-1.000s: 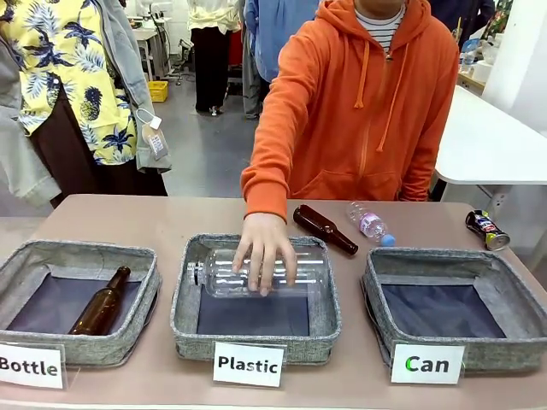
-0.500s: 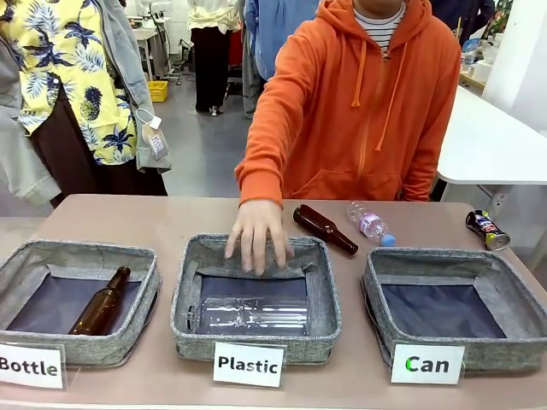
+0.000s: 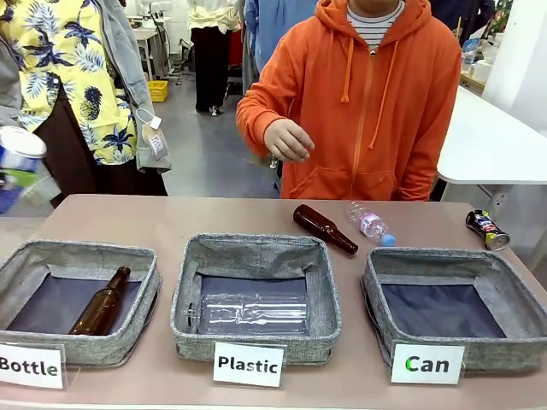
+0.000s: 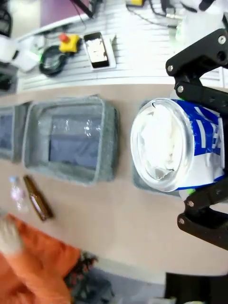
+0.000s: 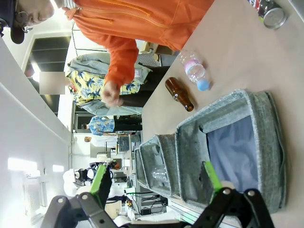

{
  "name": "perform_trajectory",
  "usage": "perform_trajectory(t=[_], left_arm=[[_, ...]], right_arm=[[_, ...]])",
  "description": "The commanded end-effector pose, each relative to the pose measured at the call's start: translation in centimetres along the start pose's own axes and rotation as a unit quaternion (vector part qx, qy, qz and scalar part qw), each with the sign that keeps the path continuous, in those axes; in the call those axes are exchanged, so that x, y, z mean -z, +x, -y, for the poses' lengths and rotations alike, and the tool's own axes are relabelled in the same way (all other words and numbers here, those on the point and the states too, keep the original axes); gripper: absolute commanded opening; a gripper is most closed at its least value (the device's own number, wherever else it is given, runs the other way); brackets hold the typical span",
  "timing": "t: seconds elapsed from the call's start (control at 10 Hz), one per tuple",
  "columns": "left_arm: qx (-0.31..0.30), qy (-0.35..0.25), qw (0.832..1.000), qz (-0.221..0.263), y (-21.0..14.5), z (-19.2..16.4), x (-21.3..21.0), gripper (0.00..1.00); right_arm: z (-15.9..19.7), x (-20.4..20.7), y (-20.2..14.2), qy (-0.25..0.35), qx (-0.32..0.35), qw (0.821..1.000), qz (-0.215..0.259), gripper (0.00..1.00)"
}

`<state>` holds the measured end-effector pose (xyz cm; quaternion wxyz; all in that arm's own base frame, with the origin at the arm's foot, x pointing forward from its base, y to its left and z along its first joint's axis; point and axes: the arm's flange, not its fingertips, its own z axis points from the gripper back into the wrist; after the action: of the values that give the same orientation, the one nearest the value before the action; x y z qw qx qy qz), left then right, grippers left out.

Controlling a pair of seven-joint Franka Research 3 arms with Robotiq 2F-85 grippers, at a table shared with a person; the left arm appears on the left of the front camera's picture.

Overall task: Sort the can waste into the basket.
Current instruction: Pick up the can waste from the table and place it in the right Fabric basket.

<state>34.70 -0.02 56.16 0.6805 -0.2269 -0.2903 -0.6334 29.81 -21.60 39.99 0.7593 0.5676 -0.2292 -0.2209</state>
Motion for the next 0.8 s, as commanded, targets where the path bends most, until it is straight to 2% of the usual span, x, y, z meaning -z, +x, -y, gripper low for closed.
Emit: perform_trajectory(t=[0.0, 0.1, 0.2, 0.4, 0.5, 0.6, 0.7], left_arm=[[0.051, -0.001, 0.998, -0.03, 5.5, -0.3, 3.8, 0.13], [0.101, -0.028, 0.994, -0.024, 10.0, -0.7, 6.8, 0.13], [0.133, -0.04, 0.99, -0.016, 14.1, -1.1, 10.2, 0.13], [0.164, -0.054, 0.985, 0.003, 22.2, -0.9, 18.8, 0.13], [0.179, -0.077, 0.981, 0.016, 26.3, 0.2, 23.7, 0.13], [0.191, -0.108, 0.976, 0.016, 29.4, 1.8, 27.9, 0.13], [0.205, -0.115, 0.972, 0.016, 32.0, 3.5, 32.2, 0.13]], right_arm=[[0.0, 0.0, 0.0, 0.0, 0.0, 1.0, 0.0, 1.0], [-2.4, -3.1, -0.4, -0.022, -0.043, 0.999, 0.005, 1.0], [-3.5, -5.8, -0.6, -0.082, -0.072, 0.994, 0.011, 1.0], [-4.1, -12.1, -0.6, -0.166, -0.103, 0.98, 0.028, 1.0], [-3.3, -15.2, -0.8, -0.203, -0.109, 0.972, 0.043, 1.0], [-1.8, -17.2, -1.5, -0.214, -0.104, 0.97, 0.038, 1.0], [0.1, -18.9, -1.9, -0.208, -0.093, 0.973, 0.041, 1.0]])
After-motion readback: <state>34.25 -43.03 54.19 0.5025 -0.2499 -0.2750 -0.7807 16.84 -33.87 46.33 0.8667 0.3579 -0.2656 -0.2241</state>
